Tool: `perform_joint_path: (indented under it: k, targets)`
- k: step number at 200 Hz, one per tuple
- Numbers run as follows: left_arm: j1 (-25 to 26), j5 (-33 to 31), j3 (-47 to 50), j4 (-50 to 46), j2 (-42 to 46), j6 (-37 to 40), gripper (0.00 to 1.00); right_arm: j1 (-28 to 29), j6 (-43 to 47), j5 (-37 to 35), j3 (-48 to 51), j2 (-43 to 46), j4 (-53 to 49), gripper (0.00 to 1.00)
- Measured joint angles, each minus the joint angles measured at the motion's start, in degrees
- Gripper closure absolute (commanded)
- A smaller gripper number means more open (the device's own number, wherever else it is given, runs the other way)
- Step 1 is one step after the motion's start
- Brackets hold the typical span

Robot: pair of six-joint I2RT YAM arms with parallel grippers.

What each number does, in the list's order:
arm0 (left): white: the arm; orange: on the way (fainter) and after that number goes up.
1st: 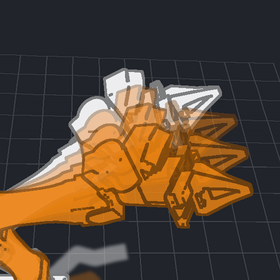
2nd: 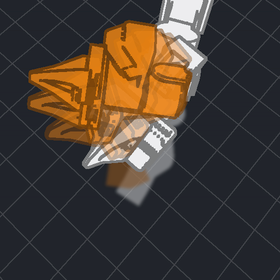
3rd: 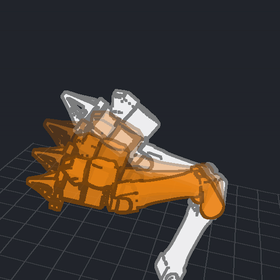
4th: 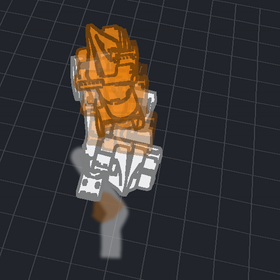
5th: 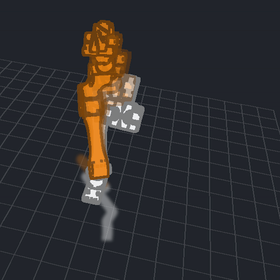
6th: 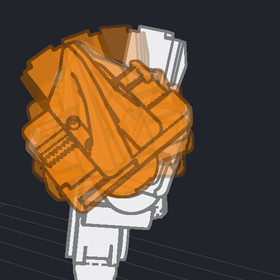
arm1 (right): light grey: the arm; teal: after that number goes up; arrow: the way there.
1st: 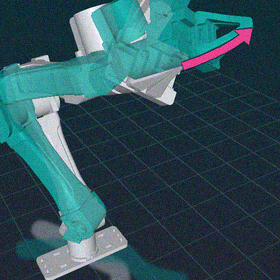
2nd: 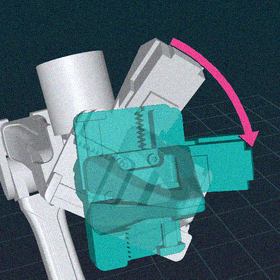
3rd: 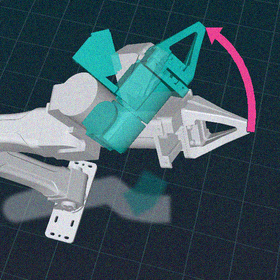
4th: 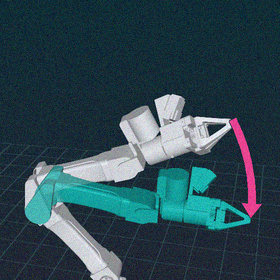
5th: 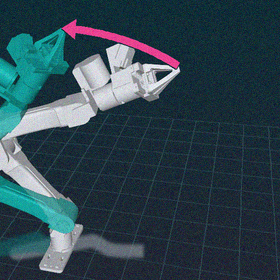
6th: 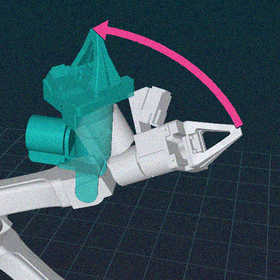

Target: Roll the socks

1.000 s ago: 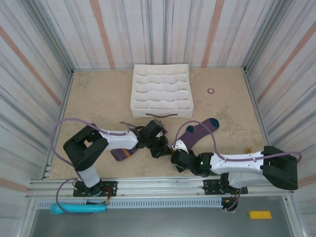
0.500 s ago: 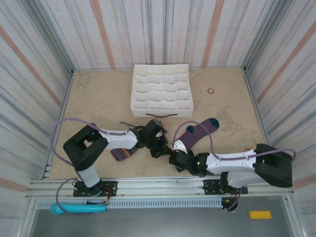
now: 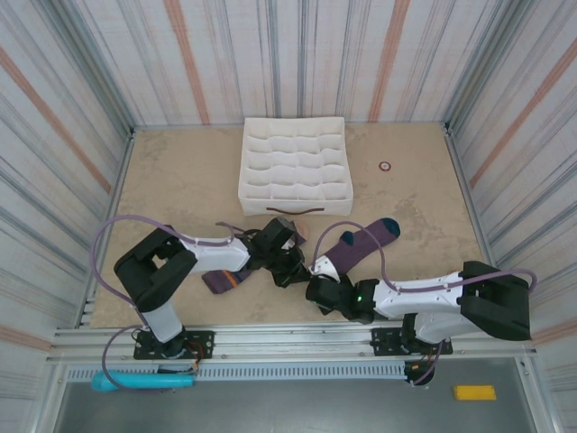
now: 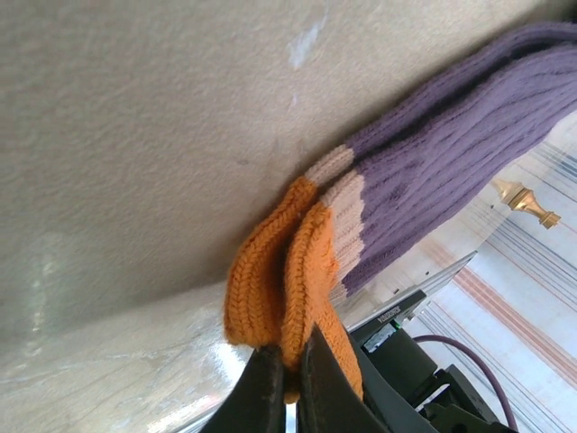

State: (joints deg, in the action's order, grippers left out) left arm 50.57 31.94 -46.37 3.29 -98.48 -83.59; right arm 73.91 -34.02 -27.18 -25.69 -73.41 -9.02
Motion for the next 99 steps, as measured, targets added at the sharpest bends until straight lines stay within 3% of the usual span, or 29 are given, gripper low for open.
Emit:
perform_joint_path:
  k: [27,43,99]
  targets:
    - [-0.52,-0.61,-0.04,-0.33,0.83,1.53,0.47,-0.72,0.00,1.73,-0.07,-0.07,0.20,1.00]
    - [-0.76,-1.64,-0.50,-1.55,1.57,2.27,0.37,-2.14,-0.07,4.11,-0.44,-0.07,0.46,1.00]
    - [-1.84,-6.86,-3.30,-4.72,6.82,7.63,0.38,-8.68,-1.99,15.43,-0.20,1.42,2.38,1.00]
